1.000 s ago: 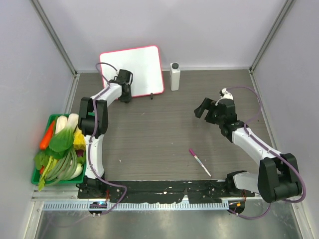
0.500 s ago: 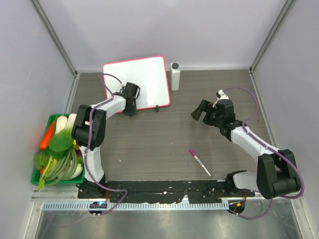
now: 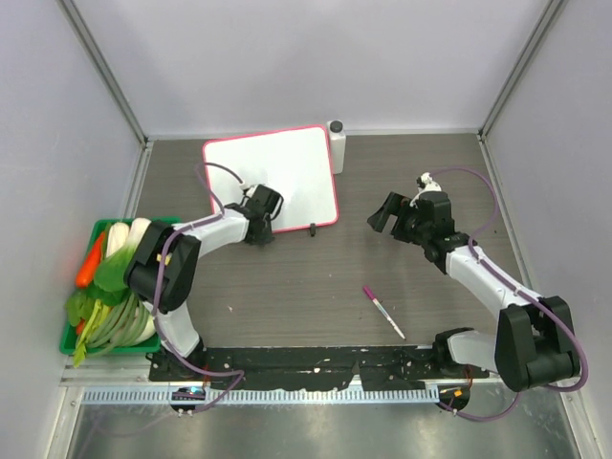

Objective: Write a sentence on the whiteboard
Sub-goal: Move the whiteboard stand to the center of the board.

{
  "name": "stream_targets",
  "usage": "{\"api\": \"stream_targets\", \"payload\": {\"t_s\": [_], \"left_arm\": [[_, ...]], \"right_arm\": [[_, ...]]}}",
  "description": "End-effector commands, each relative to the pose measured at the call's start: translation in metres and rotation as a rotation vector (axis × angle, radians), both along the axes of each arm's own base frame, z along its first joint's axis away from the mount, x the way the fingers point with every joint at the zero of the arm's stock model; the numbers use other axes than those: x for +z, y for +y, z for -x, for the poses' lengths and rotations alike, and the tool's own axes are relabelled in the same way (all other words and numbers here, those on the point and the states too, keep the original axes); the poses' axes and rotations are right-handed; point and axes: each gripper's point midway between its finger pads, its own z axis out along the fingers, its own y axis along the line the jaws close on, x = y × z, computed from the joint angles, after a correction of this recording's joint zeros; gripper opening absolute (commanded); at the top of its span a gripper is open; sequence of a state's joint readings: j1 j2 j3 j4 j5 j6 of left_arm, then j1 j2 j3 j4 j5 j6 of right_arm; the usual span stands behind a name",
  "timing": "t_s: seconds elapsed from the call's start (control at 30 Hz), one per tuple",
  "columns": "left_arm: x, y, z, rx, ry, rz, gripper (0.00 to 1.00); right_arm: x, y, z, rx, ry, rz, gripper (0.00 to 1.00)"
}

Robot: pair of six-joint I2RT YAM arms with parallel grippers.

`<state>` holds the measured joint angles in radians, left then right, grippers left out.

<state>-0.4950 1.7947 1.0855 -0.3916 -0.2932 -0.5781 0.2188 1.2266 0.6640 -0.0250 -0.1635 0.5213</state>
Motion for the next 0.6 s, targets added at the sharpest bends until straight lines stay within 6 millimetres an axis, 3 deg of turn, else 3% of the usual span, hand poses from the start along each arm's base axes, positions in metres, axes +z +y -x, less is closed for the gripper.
{"api": "stream_targets", "payload": {"t_s": [0.0,0.33,0.57], "left_arm": [[-0.031,-0.002,0.064,-0.030,0.180,-0.048,0.00],[-0.042,-0.020,0.104,-0.045,0.202,-0.089,0.00],[-0.039,-0.051,0.129,-0.105,0.206,-0.097,0.00]], "right_arm": [[0.021,0.004,-0.001,0.021,-0.052,-0.014,0.99],[0.025,0.006,0.008,0.035,-0.058,-0.031,0.99],[0.020,0.004,0.012,0.030,-0.050,-0.026,0.99]]}}
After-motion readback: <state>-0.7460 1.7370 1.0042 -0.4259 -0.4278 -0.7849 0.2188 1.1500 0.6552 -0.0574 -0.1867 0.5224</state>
